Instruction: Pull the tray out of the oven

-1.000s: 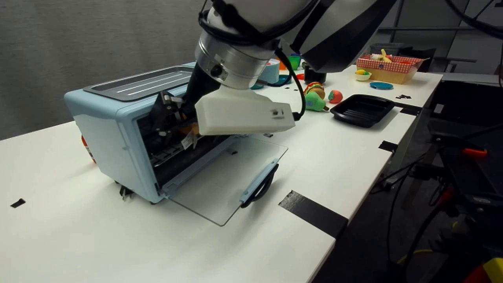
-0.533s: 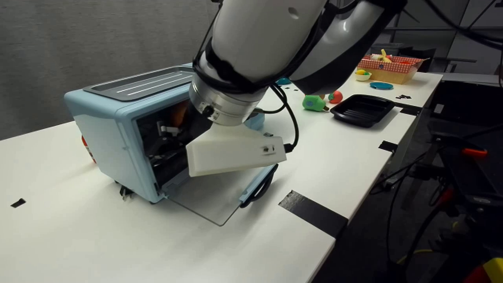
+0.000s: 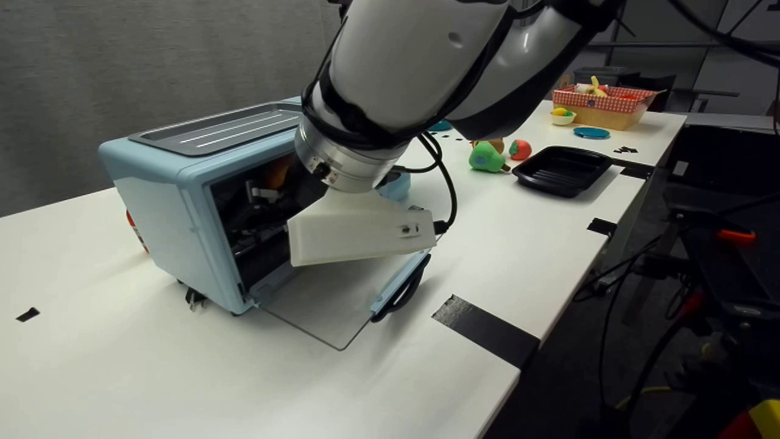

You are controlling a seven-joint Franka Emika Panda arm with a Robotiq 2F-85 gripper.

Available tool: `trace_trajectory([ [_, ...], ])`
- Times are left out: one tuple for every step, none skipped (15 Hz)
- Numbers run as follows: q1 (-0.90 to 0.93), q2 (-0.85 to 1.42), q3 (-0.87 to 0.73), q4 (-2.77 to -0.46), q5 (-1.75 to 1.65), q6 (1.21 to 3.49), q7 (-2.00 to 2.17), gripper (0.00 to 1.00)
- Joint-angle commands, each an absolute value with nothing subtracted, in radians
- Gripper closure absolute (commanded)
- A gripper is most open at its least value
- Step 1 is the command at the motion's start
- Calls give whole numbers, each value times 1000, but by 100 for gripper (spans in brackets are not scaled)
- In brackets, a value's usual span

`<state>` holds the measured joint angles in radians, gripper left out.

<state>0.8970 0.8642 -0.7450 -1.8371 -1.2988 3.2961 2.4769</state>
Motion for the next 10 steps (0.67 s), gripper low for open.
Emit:
trace_trajectory([
  [948,905,-831,-1820,-1292,3354,2542,0],
  [955,908,-842,-1821,-1288,3355,2543,0],
  [958,916,-851,-1818,-1284,3358,2546,0],
  [959,927,-856,-1813,-1280,3360,2546,2],
  [958,938,-859,-1807,-1276,3365,2547,13],
  [954,949,-855,-1802,-1271,3366,2545,24],
  [951,960,-853,-1796,-1268,3369,2544,31],
  [946,969,-847,-1793,-1263,3373,2544,38],
  [943,975,-844,-1790,-1255,3382,2542,48],
  [939,973,-838,-1791,-1249,3391,2535,54],
])
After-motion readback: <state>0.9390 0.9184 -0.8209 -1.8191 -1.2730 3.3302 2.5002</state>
